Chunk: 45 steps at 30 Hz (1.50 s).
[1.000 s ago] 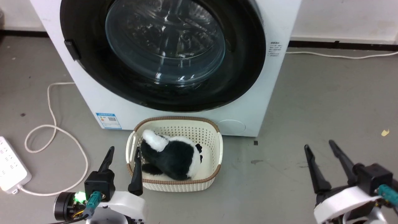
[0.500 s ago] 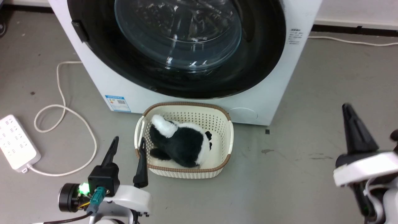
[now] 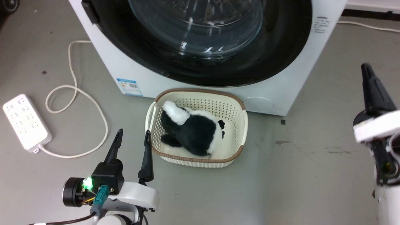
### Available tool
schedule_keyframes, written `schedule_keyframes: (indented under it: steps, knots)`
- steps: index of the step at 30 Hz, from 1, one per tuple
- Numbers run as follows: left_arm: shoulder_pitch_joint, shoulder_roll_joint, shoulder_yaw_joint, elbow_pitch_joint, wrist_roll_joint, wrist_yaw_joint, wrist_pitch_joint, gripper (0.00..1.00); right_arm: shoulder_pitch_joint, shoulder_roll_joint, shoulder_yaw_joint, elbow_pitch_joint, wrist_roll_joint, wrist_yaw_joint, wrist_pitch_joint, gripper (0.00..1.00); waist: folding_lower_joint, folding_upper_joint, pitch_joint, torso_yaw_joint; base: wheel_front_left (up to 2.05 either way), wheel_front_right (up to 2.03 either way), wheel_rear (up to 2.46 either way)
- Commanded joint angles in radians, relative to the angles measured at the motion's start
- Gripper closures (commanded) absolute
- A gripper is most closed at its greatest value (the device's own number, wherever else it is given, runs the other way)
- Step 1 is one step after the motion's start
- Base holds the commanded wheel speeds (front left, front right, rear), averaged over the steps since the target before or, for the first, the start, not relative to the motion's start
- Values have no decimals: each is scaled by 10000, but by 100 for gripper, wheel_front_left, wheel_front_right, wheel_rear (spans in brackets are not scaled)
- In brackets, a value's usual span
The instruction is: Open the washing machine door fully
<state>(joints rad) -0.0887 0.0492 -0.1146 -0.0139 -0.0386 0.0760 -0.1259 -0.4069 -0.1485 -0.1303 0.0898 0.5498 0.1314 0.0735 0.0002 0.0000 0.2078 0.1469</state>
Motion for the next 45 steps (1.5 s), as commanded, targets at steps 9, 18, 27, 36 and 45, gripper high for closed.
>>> schedule_keyframes:
  steps: [9,18,27,36,45]
  knots:
    - [-336,8,-247,-137,-111,178,-296,0,-1787,246,-795,1245,1388,-4,1481,100,-2,0,500,446,0,0,0]
    - [-481,8,-534,-183,-152,297,-484,0,-3560,57,-1927,2861,2078,-4,2906,100,-2,0,933,887,0,0,0]
    - [-636,9,-825,-246,-330,471,-672,0,-5570,-290,-3020,4878,2107,-5,4270,100,-2,0,1397,1279,0,0,0]
    - [-899,9,-1103,-317,-438,653,-859,0,-7524,-618,-3983,6507,1921,-6,5327,100,-2,0,1923,1694,0,0,0]
    - [-1164,10,-1414,-296,-567,910,-1090,0,-9143,-903,-5074,8198,1717,-6,6775,100,-2,0,2312,2119,0,0,0]
